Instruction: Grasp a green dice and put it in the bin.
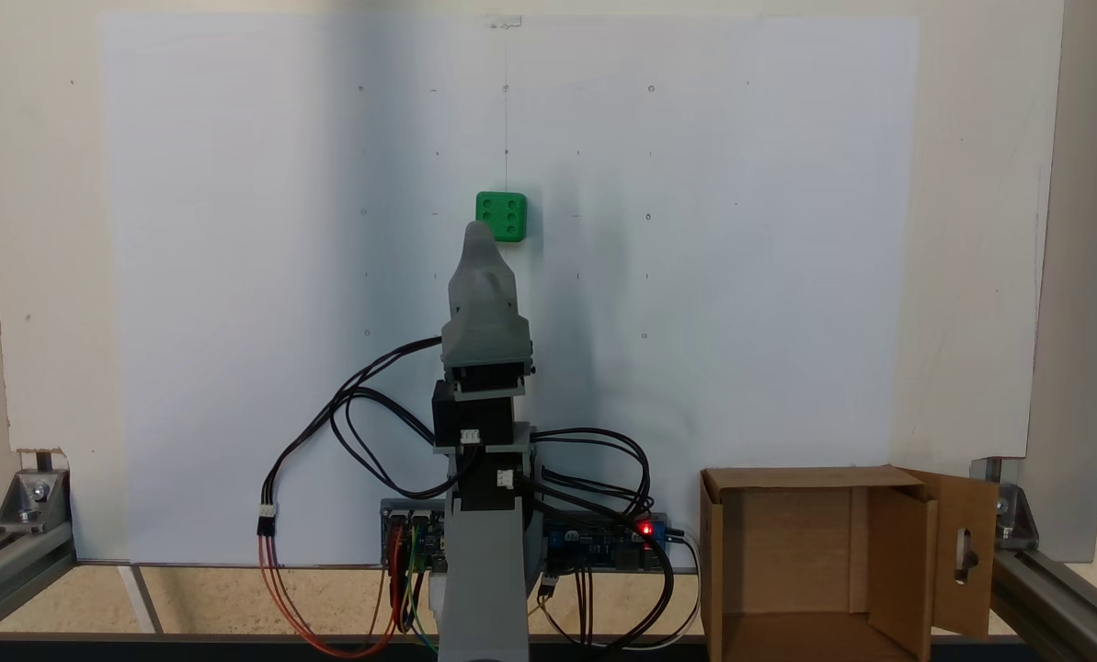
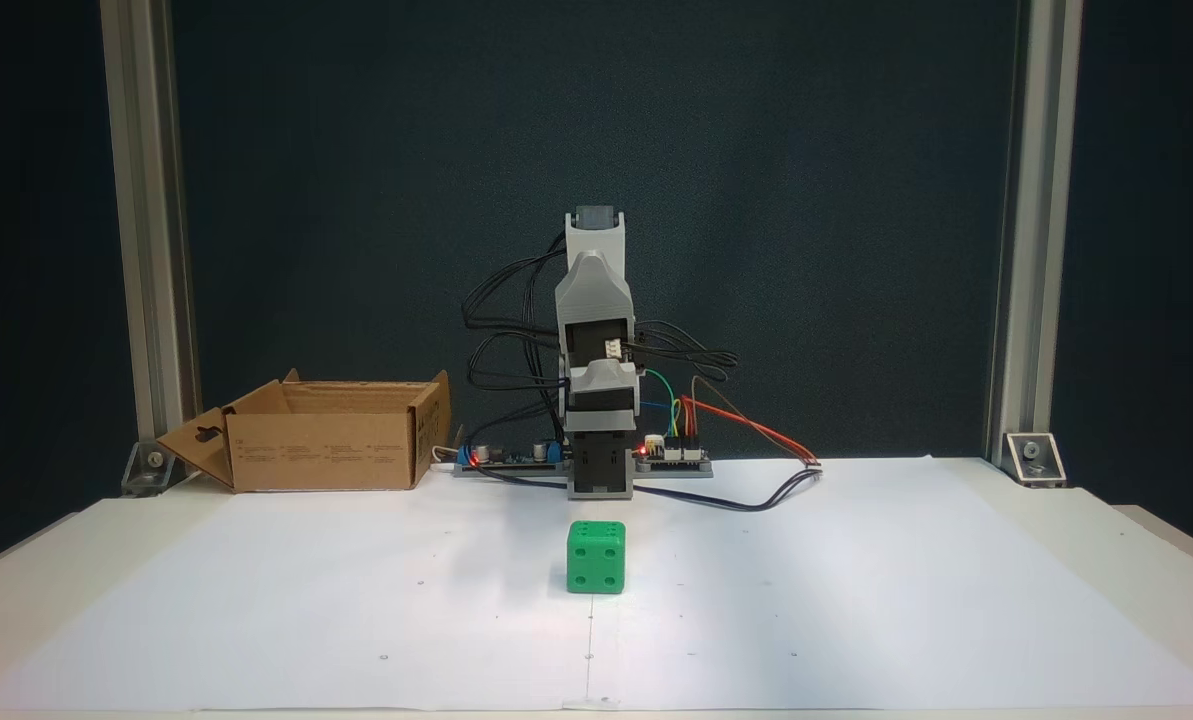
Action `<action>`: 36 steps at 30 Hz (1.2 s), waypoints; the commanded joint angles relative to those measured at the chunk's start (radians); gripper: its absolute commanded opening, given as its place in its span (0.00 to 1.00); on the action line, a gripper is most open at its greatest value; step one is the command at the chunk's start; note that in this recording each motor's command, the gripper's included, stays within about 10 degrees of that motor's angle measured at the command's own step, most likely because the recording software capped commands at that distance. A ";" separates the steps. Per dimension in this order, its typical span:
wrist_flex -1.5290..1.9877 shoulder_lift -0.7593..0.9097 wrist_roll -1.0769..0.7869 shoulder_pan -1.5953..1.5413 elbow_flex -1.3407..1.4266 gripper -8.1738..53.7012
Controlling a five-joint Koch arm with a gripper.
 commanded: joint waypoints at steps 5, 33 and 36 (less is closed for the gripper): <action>-0.011 0.110 0.041 0.032 0.052 0.86; 1.471 0.107 0.057 0.018 -1.075 0.83; 1.675 0.106 0.064 -0.040 -1.230 0.83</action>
